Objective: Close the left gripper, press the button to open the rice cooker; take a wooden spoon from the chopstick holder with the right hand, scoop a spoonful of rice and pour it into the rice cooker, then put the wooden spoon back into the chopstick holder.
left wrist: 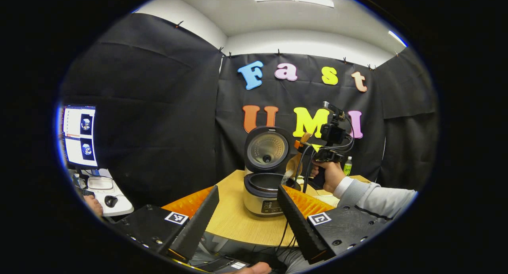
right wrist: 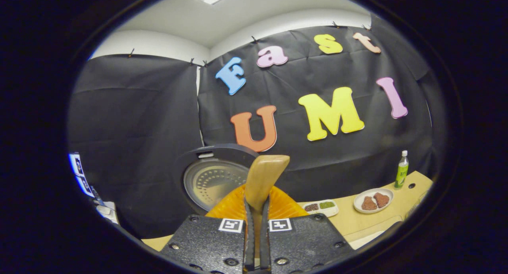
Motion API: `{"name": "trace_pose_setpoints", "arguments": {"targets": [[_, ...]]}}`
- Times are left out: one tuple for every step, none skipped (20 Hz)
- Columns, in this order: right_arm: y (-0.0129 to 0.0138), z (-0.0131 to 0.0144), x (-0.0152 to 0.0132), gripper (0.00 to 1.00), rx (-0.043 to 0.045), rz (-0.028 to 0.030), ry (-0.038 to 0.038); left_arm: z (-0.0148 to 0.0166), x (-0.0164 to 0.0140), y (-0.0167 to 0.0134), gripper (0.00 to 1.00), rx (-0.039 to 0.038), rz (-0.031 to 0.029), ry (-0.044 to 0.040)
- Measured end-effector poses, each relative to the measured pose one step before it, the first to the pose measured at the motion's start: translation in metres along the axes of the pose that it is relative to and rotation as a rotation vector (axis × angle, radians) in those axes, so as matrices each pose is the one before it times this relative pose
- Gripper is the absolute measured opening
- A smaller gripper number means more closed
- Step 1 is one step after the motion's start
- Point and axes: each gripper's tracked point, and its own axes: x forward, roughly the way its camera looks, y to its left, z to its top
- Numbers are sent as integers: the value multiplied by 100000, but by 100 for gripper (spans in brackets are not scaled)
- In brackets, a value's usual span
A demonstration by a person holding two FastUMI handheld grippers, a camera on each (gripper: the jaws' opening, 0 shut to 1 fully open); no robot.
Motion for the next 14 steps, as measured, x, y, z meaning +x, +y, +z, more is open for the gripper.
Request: {"name": "trace_pose_setpoints", "arguments": {"targets": [[653,-65,-44,10,-2072,1310,-94,98,340,186,94,-581,239,-416],[393,-51,-3,10,-3437,407,-13,-96,259,159,94,-745,501,234],[329,41,-323,10,-4064,43,-1110,-200,115,86,94,-665,517,272],[282,691,-312,10,-4275,-559,-3213,-92,47,-43,94,-395,176,234],[491,1070,-401,11,-3906,160,-4295,-7,-15,-40,95,-59,-129,69],[438,945,-234,11,-3607,-202,-3815,-86,-66,-353,95,-64,-351,-64],[664,429,-413,10,-2244,-225,-1974,-160,-5,-788,95,27,-1633,-196],[502,89,-180,10,-2597,-106,-441,-19,56,-886,95,121,-2148,-227],[879,138,-198,10,-2310,1182,-329,-147,152,-811,94,180,-1481,245],[850,62,-69,10,-3698,1170,-48,-41,177,-626,94,484,-977,284],[876,152,86,10,-4250,1069,30,-35,-67,-439,94,879,-636,-165],[645,62,-110,10,-4955,617,-37,99,-59,-137,95,408,266,-586],[596,341,-97,10,-1533,1388,-1171,285,-121,-41,95,-628,628,-934],[570,-200,139,10,-2389,2151,336,73,-184,-9,95,-1337,310,-1071]]}}
